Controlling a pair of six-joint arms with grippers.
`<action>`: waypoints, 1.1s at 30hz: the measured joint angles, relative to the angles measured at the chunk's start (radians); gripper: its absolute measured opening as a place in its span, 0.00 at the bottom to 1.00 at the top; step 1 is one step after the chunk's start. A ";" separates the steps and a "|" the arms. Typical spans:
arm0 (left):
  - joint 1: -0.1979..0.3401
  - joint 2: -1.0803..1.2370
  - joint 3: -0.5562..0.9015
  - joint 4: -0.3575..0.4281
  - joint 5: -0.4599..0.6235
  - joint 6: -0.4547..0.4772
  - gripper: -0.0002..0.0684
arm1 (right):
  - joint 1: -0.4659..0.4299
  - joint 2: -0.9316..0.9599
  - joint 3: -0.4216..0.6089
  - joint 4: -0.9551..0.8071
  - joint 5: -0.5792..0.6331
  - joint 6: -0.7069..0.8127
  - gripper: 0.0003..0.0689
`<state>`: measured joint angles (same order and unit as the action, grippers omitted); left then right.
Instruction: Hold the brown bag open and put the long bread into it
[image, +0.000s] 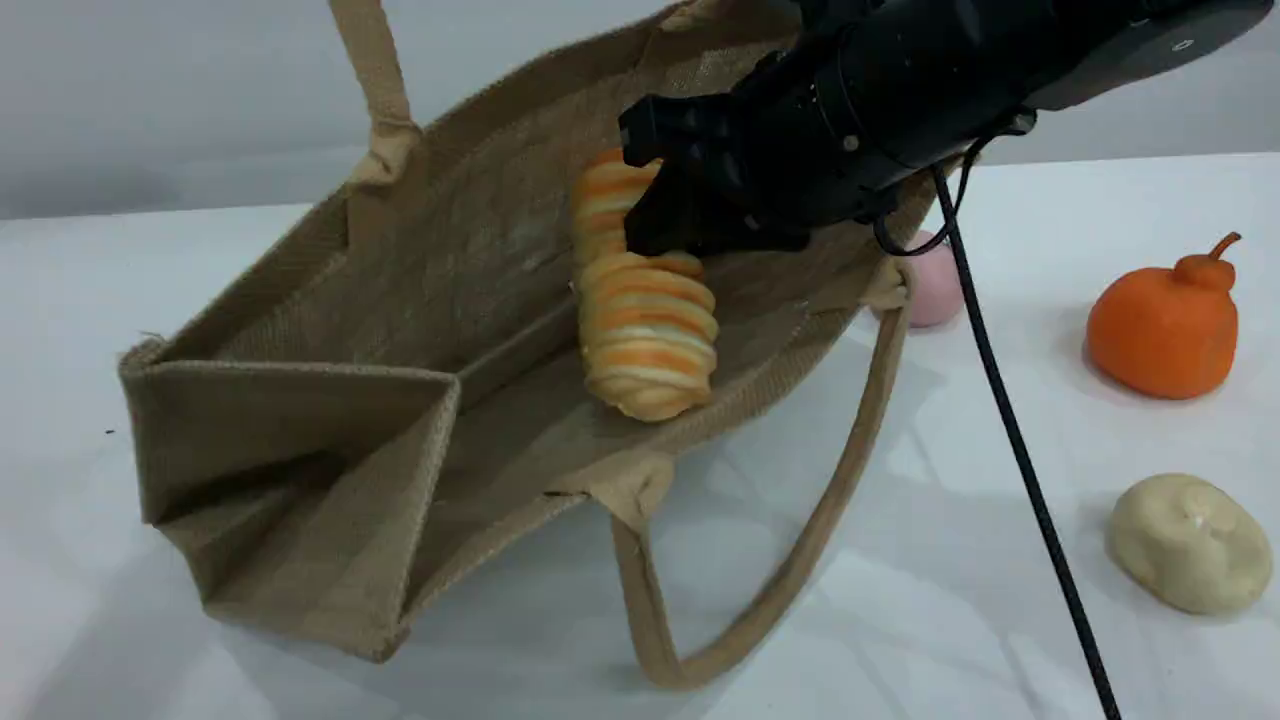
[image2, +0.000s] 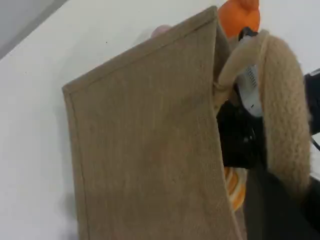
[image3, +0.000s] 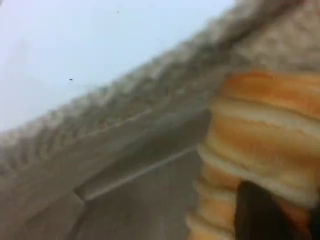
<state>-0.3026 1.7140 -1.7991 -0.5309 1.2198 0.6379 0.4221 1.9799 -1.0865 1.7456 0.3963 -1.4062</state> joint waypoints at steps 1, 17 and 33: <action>0.000 0.000 0.000 0.000 0.000 0.000 0.13 | 0.000 0.000 0.000 0.000 0.011 -0.009 0.31; 0.000 0.004 0.002 0.015 0.002 -0.014 0.13 | -0.067 -0.276 0.003 -0.382 0.233 0.380 0.63; 0.000 0.163 0.012 -0.054 -0.001 -0.019 0.13 | -0.346 -0.752 0.004 -0.965 0.406 0.798 0.55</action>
<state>-0.3026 1.8767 -1.7873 -0.5848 1.2190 0.6194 0.0757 1.2275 -1.0824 0.7801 0.8019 -0.6083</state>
